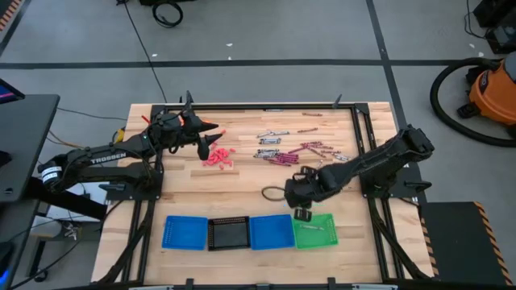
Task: Sort crayons
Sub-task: Put the white crayon into the green bin
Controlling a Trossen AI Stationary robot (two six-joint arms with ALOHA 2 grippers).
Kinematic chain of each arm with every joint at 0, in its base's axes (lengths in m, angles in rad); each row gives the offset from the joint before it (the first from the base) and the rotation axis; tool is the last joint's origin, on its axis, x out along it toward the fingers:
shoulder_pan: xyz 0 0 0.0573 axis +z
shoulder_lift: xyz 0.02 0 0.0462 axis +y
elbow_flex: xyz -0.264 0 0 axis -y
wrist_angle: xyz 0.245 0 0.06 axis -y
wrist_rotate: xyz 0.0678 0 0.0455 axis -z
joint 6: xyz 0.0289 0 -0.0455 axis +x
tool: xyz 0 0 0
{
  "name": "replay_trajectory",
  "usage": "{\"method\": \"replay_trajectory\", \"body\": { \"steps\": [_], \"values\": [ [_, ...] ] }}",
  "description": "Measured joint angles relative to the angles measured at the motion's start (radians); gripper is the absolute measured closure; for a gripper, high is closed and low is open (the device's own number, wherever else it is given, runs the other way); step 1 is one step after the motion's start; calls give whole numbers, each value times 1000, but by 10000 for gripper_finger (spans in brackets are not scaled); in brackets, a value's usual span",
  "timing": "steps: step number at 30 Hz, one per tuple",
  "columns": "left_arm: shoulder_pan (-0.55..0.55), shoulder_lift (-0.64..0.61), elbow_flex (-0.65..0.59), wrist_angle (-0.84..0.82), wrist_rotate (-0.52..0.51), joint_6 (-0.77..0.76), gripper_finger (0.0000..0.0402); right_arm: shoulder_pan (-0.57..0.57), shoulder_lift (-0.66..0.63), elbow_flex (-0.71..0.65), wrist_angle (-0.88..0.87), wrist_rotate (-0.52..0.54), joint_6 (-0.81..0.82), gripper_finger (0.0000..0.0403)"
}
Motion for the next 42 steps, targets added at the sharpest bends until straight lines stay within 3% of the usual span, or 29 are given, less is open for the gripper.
{"method": "replay_trajectory", "body": {
  "steps": [15, 26, 42],
  "values": [
    [0, 0, 0, 0, 0, 0, 196, -207, 0, -15, -70, 0, -305, 276],
    [0, 0, 0, -2, 0, 0, 196, -286, 2, -175, 80, -99, -288, 276],
    [0, 0, 0, -2, 0, 0, 196, -289, 2, -374, 256, -135, -180, 277]
  ]
}}
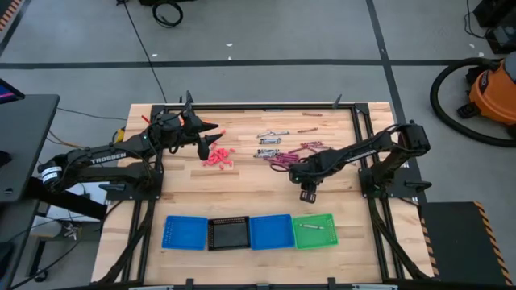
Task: Sort crayons
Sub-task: Put the white crayon into the green bin
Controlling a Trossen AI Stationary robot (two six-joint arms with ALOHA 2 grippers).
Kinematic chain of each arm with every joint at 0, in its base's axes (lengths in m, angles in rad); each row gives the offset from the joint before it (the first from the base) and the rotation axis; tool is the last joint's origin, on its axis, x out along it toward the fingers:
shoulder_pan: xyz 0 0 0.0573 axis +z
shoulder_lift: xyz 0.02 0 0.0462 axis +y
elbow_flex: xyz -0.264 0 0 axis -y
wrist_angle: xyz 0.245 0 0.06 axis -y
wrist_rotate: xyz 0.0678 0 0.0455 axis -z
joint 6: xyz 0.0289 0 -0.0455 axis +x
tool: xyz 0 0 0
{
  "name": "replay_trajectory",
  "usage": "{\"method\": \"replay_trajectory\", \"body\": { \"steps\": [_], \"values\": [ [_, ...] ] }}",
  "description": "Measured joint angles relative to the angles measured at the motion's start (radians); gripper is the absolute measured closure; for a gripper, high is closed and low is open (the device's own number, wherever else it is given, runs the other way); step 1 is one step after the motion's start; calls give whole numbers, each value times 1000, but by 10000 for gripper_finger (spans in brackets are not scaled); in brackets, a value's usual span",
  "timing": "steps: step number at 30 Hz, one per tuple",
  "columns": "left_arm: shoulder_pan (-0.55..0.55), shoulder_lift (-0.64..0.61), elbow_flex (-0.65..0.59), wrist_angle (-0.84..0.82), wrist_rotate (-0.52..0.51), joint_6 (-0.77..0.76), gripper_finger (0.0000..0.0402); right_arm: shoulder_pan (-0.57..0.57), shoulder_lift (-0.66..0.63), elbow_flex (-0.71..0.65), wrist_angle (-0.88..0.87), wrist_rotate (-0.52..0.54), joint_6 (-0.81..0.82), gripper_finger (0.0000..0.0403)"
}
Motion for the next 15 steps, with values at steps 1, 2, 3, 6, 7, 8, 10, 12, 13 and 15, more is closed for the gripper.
{"method": "replay_trajectory", "body": {
  "steps": [1, 2, 3, 6, 7, 8, 10, 12, 13, 15],
  "values": [
    [0, 0, 0, 0, 0, 0, 196, 0, -2, -8, 11, -1, 3, 279],
    [0, 0, 0, 0, 0, 0, 196, 0, -5, -16, 18, -3, 3, 282],
    [0, 0, 0, 0, 0, 0, 196, 0, -6, -22, 21, -1, 3, 287],
    [0, 0, 0, 0, 0, 0, 196, 0, -6, -32, 20, 10, 2, 313],
    [0, 0, 0, 0, 0, 0, 196, 0, -6, -32, 19, 12, 1, 325],
    [0, 0, 0, 0, 0, 0, 196, 0, -6, -32, 19, 12, -4, 338],
    [0, 0, 0, 0, 0, 0, 196, 0, -5, -32, 18, 12, -6, 365],
    [0, 0, 0, 0, 0, 0, 196, 0, -5, -32, 17, 12, -6, 390],
    [0, 0, 0, 0, 0, 0, 196, -1, -4, -28, 13, 11, -6, 395],
    [0, 0, 0, 0, 0, 0, 196, -1, -2, -11, 2, 10, -6, 394]
  ]
}}
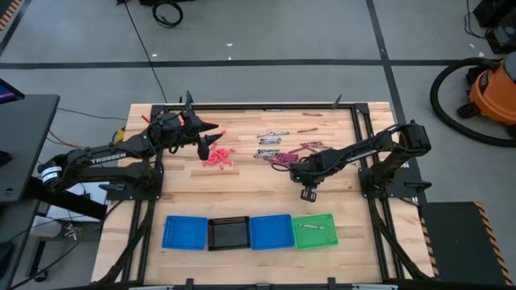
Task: Sort crayons
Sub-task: Put the white crayon into the green bin
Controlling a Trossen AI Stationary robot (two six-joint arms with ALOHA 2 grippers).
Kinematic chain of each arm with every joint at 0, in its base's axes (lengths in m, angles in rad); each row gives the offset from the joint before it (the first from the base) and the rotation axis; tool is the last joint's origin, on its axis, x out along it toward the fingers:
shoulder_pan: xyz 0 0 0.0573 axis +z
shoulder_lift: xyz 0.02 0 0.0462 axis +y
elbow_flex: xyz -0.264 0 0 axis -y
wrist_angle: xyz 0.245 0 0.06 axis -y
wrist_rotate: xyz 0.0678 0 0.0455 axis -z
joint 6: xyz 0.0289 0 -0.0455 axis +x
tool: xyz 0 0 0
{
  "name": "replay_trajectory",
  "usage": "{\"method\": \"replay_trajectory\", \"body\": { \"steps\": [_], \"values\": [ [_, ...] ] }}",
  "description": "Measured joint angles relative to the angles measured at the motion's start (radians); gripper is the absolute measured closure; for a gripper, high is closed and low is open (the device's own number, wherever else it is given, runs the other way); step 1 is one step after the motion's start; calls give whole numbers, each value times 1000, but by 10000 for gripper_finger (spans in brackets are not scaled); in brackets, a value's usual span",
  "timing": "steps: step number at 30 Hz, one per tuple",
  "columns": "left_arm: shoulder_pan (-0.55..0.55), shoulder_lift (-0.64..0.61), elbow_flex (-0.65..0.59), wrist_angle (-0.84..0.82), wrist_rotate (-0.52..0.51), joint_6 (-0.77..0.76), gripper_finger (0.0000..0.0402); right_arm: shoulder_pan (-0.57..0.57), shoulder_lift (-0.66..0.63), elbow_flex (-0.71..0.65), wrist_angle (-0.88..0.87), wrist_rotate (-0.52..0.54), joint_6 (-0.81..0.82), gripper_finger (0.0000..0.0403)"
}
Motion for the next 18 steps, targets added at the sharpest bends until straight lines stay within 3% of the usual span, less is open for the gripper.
{"method": "replay_trajectory", "body": {
  "steps": [18],
  "values": [
    [0, 0, 0, 0, 0, 0, 196, 14, 2, 269, -275, -13, -17, 395]
  ]
}}
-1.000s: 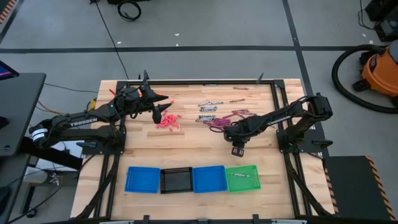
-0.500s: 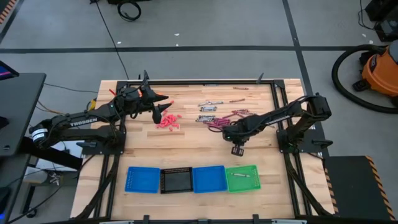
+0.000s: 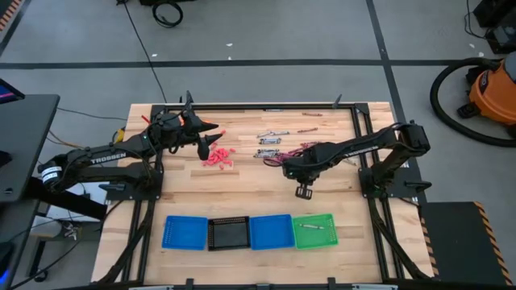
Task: Sort crayons
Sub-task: Put the white crayon into the green bin
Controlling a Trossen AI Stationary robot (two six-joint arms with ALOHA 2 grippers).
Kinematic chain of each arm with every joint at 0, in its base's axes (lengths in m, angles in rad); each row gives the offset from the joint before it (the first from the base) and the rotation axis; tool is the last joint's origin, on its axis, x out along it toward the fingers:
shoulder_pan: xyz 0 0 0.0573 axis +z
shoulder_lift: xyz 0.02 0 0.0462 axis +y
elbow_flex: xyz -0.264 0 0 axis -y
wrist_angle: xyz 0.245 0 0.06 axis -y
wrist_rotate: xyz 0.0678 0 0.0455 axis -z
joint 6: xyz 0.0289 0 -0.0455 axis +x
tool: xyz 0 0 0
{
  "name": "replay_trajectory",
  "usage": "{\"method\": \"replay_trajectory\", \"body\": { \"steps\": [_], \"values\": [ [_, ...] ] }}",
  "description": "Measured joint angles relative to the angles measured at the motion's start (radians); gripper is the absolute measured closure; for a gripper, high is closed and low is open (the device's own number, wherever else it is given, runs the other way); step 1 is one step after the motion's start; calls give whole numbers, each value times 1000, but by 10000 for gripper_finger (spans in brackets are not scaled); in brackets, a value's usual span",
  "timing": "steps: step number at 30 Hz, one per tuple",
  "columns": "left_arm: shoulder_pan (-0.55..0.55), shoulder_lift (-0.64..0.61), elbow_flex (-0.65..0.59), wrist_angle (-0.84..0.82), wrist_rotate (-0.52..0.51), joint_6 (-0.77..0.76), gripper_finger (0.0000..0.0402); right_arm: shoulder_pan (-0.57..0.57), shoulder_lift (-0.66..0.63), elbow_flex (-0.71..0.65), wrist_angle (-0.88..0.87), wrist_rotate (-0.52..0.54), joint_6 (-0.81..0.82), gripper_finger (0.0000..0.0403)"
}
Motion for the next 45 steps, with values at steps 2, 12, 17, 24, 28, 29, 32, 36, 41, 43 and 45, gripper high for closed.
{"method": "replay_trajectory", "body": {
  "steps": [2, 12, 17, 24, 28, 29, 32, 36, 41, 43, 45],
  "values": [
    [0, 0, 0, 0, 0, 0, 196, 14, 0, 34, -21, 3, -1, 395],
    [0, 0, 0, 0, 0, 0, 196, 105, -1, 161, -119, 58, 38, 394],
    [0, 0, 0, 0, 0, 0, 196, 161, -1, 176, -148, 63, 105, 394],
    [0, 0, 0, 0, 0, 0, 196, 245, -1, 177, -154, 69, 204, 394],
    [0, 0, 0, 0, 0, 0, 196, 287, -1, 177, -156, 90, 250, 394],
    [0, 0, 0, 1, 0, 0, 196, 297, -1, 177, -160, 91, 264, 394],
    [0, 0, 0, 11, 0, 0, 196, 321, -1, 177, -174, 92, 301, 394],
    [0, 0, 0, 31, 0, 0, 196, 350, -2, 177, -182, 100, 339, 394],
    [0, 0, 0, 39, 0, 0, 196, 391, -2, 177, -182, 100, 390, 394],
    [0, 0, 0, 40, -1, 0, 196, 406, -2, 177, -182, 100, 412, 394],
    [0, 0, 0, 45, -7, 0, 196, 421, -2, 177, -182, 100, 430, 394]
  ]
}}
